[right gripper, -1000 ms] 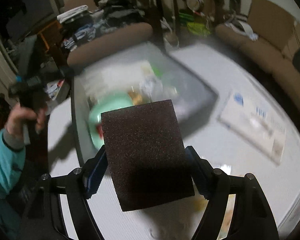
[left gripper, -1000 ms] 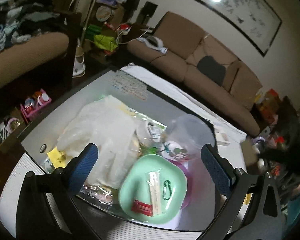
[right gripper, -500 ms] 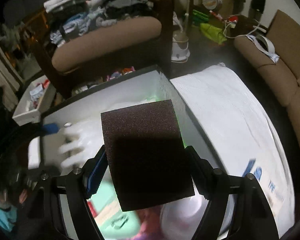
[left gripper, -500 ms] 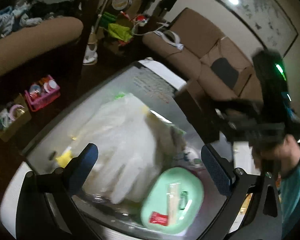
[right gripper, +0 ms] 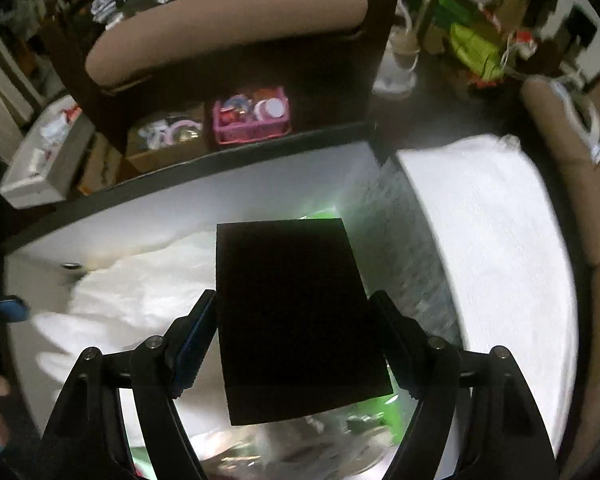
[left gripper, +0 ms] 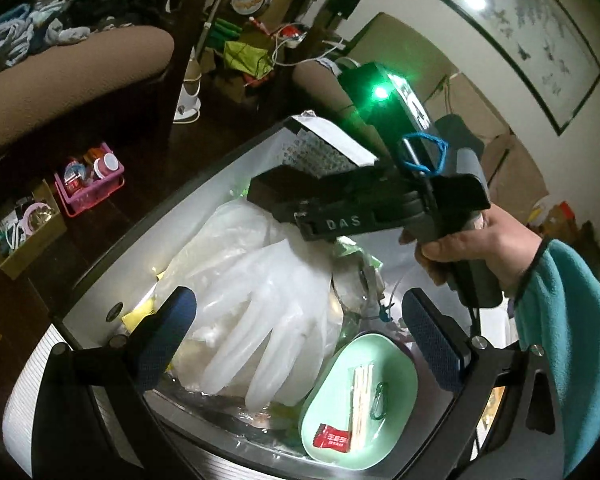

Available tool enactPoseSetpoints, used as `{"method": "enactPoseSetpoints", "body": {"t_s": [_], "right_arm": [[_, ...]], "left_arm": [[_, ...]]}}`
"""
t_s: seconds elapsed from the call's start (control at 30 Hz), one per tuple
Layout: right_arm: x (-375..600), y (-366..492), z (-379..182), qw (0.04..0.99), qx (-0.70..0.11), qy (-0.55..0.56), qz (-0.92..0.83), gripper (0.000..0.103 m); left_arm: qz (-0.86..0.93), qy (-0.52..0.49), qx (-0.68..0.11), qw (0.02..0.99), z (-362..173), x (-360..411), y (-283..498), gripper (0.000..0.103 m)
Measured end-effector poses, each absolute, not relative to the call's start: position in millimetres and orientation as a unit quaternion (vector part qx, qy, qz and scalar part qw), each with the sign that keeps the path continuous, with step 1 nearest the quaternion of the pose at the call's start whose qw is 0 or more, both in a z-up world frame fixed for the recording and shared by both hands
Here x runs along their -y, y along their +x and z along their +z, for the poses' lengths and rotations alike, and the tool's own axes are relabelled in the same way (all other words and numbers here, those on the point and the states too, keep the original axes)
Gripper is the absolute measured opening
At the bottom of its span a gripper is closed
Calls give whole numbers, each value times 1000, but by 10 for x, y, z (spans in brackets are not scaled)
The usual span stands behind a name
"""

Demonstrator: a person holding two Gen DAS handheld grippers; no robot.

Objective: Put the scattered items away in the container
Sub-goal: 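Carry the brown sponge into the black box and release it, then grasp the bagged white plastic spoon with the left tool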

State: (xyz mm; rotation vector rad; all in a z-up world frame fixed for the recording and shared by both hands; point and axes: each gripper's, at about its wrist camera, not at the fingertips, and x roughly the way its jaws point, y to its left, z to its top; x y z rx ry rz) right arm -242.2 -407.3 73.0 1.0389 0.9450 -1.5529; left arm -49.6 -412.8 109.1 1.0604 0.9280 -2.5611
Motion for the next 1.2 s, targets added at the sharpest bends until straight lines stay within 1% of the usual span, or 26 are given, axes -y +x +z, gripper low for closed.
{"method": "enactPoseSetpoints", "body": {"t_s": [0.03, 0.1, 0.2, 0.33, 0.5, 0.7, 0.8, 0.97, 1.2], "right_arm": [[4070, -2431, 729, 494, -390, 430, -647, 83], [4021, -2445, 752, 489, -380, 441, -649, 83], [3838, -2418, 968, 495, -360, 427, -666, 83], [3394, -2412, 1374, 496, -293, 427, -697, 83], [2478, -2153, 1810, 500, -213, 432, -719, 83], [1062, -1669, 2154, 487, -111, 416, -759, 83], [464, -1419, 2200, 466, -77, 413, -779, 84], [-311, -1113, 2096, 386, -44, 414, -823, 84], [-1216, -928, 1864, 300, 42, 409, -861, 84]], "left_arm": [[-870, 363, -315, 108, 1085, 4113, -501, 103], [-871, 364, -315, 101, 1090, 4076, -515, 103], [-874, 361, -309, 97, 1148, 4016, -526, 103], [-880, 360, -302, 75, 1204, 3914, -546, 103], [-885, 366, -286, 30, 1274, 3653, -608, 103], [-893, 375, -246, -44, 1378, 3008, -671, 103], [-890, 390, -224, -81, 1384, 2583, -694, 103], [-893, 404, -150, -127, 1450, 1829, -600, 103], [-903, 394, -93, -147, 1398, 1034, -233, 102]]}}
